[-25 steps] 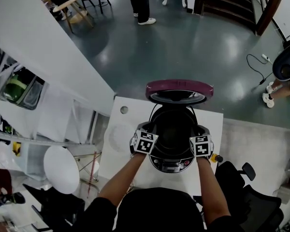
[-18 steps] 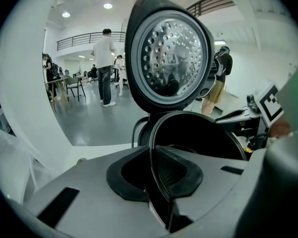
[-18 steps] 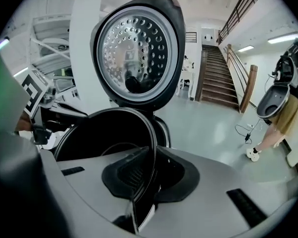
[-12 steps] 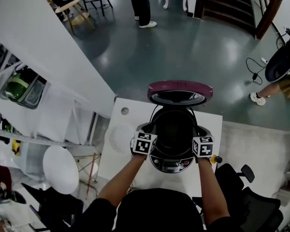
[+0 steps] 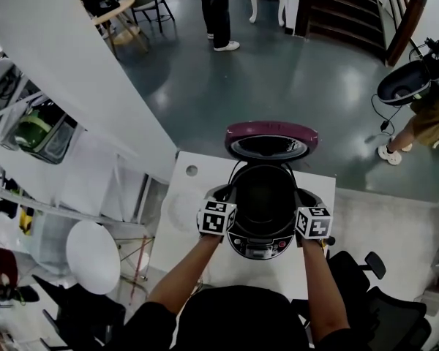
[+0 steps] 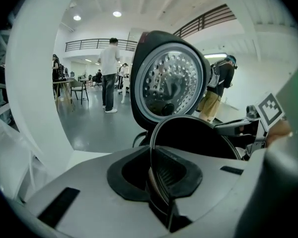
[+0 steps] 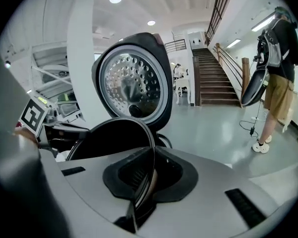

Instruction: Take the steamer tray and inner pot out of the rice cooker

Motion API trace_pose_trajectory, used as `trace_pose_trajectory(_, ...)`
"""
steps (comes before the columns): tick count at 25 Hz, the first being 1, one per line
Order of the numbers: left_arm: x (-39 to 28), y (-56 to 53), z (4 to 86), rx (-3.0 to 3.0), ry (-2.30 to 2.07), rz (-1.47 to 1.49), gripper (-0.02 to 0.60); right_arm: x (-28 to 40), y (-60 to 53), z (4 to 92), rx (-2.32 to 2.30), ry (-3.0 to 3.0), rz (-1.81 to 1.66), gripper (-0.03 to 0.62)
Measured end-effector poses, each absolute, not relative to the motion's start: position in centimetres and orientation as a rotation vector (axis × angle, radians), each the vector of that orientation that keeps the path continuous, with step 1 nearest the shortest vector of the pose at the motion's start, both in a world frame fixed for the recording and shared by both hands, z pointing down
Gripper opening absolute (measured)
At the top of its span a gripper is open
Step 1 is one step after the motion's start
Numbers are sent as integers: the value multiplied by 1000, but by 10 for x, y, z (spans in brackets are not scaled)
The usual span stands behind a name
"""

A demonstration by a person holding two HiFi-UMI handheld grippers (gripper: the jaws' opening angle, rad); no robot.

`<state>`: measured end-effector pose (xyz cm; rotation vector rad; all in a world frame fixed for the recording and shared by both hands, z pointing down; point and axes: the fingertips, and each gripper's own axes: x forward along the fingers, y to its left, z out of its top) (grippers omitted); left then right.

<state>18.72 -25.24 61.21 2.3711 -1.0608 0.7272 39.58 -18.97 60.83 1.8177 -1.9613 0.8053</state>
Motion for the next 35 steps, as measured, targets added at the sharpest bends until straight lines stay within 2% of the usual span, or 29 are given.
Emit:
trace_pose_trajectory(28, 169, -166, 481, 2440, -1403, 472, 26, 387, -138, 484, 1822, -2296, 523, 23)
trace_pose_trajectory(35, 121, -151, 456, 2438, -1537, 483, 26, 340, -138, 470, 1754, -2405, 489, 23)
